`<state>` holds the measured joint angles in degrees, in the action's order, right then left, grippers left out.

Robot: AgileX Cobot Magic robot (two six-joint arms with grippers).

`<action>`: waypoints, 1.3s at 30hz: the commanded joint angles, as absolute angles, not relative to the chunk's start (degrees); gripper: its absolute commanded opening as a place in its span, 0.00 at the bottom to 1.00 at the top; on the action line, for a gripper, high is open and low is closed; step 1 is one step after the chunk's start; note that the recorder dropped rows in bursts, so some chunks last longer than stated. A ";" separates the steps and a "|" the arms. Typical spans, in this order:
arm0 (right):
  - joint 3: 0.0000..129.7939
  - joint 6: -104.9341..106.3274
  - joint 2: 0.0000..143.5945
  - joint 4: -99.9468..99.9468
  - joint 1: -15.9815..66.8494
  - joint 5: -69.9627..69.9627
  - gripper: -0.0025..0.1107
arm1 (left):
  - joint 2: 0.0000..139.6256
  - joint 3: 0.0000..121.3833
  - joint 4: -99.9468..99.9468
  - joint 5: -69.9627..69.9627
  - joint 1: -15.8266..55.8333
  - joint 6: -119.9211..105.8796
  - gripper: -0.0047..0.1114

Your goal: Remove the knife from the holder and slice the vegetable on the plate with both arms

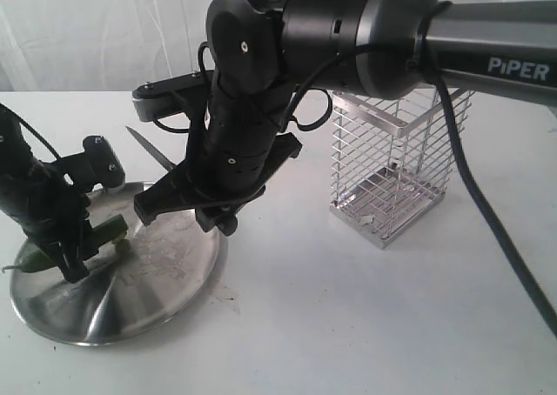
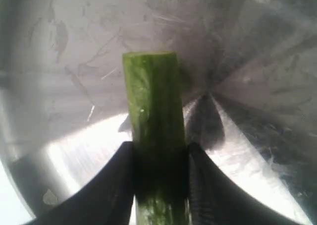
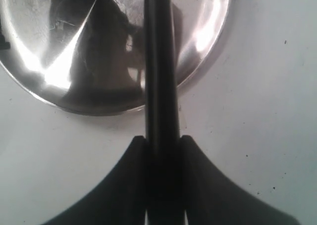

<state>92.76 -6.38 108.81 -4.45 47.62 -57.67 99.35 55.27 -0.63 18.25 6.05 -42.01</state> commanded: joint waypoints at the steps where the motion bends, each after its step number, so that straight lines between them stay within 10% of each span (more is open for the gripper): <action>1: 92.58 -7.80 108.12 -4.07 47.35 -57.10 0.02 | 101.35 55.38 -1.79 17.36 6.39 -42.25 0.25; 9: 92.58 -8.34 108.12 -4.33 47.35 -57.61 0.02 | 101.61 55.38 -2.52 16.10 6.39 -42.38 0.35; 20: 92.58 -8.35 108.12 -4.33 47.35 -56.94 0.02 | 95.23 55.38 -2.52 20.04 6.39 -43.74 0.06; 39: 92.58 -8.35 108.12 -4.33 47.35 -56.05 0.02 | 98.74 55.38 -12.91 25.53 8.18 -54.93 0.05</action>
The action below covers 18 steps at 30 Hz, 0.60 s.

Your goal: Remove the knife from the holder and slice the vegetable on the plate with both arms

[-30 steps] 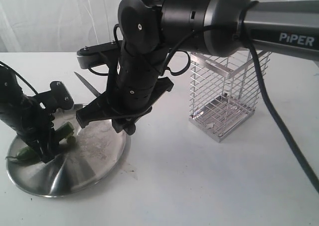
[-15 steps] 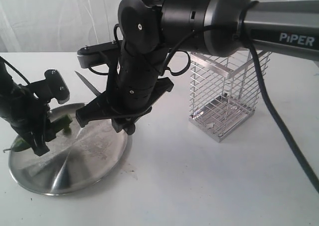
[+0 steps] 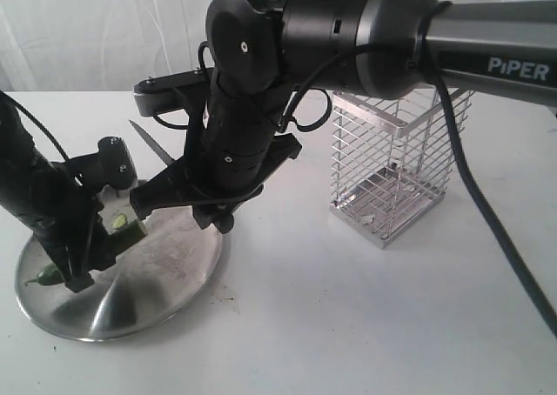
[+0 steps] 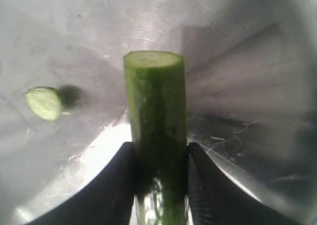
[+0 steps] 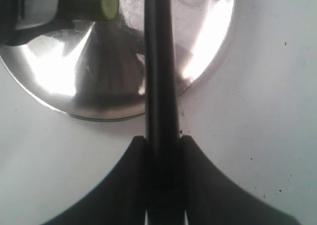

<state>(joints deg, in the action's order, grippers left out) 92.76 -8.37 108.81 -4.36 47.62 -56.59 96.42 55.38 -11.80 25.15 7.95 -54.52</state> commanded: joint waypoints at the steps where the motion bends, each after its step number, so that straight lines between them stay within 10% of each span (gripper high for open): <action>1: 92.58 -8.35 108.12 -4.33 47.35 -56.05 0.02 | 99.57 55.38 -12.91 25.39 8.18 -54.93 0.05; 6: 92.58 -8.35 108.12 -4.33 47.35 -56.05 0.02 | 102.69 55.38 -12.91 23.85 8.18 -53.64 0.06; 18: 92.58 -8.64 108.12 -4.21 47.35 -55.67 0.02 | 101.26 55.38 -13.06 19.31 8.18 -49.26 0.45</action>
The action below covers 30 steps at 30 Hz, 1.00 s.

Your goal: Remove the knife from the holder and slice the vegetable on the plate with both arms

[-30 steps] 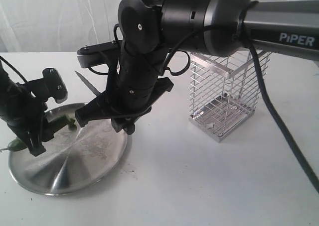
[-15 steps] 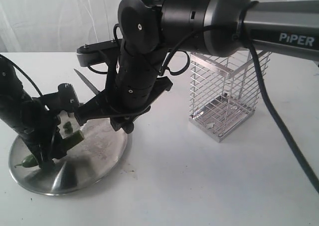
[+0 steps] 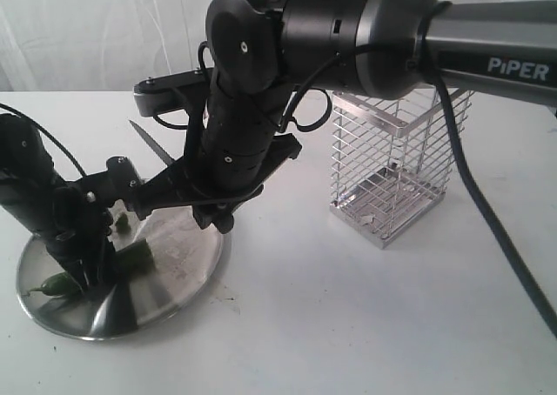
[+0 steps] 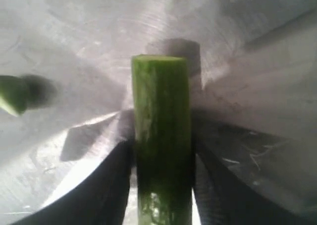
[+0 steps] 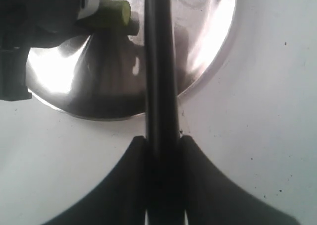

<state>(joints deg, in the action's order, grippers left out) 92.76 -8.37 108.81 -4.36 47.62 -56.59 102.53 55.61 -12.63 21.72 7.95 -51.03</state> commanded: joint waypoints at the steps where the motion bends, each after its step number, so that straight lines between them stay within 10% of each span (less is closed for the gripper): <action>1: 92.58 -9.21 108.12 -4.21 47.35 -55.48 0.02 | 100.62 55.38 -13.06 19.18 8.18 -49.26 0.45; 30: 92.58 -6.30 111.01 -10.35 49.54 -62.70 0.02 | 83.28 55.38 -12.18 20.22 8.07 -47.27 0.50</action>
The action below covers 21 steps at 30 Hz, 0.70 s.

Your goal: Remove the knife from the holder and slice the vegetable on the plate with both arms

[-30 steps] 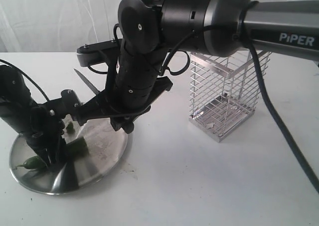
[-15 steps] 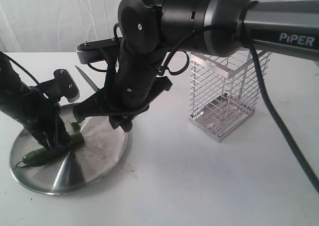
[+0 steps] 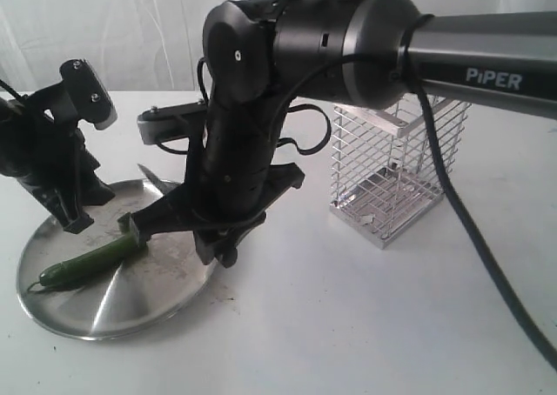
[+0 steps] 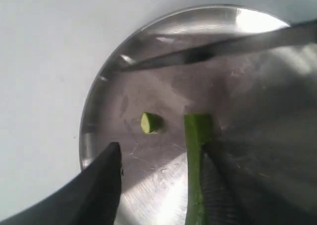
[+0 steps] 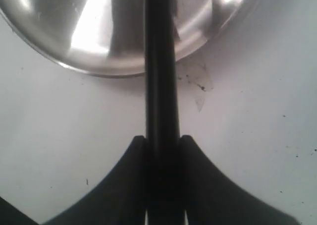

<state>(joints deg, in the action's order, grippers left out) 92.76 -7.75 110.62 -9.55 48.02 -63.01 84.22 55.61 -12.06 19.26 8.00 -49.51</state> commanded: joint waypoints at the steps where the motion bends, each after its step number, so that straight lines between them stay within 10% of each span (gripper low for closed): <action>1: 92.58 -6.66 111.04 -10.35 50.05 -62.23 0.02 | 83.38 55.38 -12.18 19.96 8.07 -46.64 0.49; 21: 82.55 -23.22 110.38 -2.38 58.25 -49.65 0.02 | 83.38 55.38 -12.91 17.11 8.07 -40.27 0.48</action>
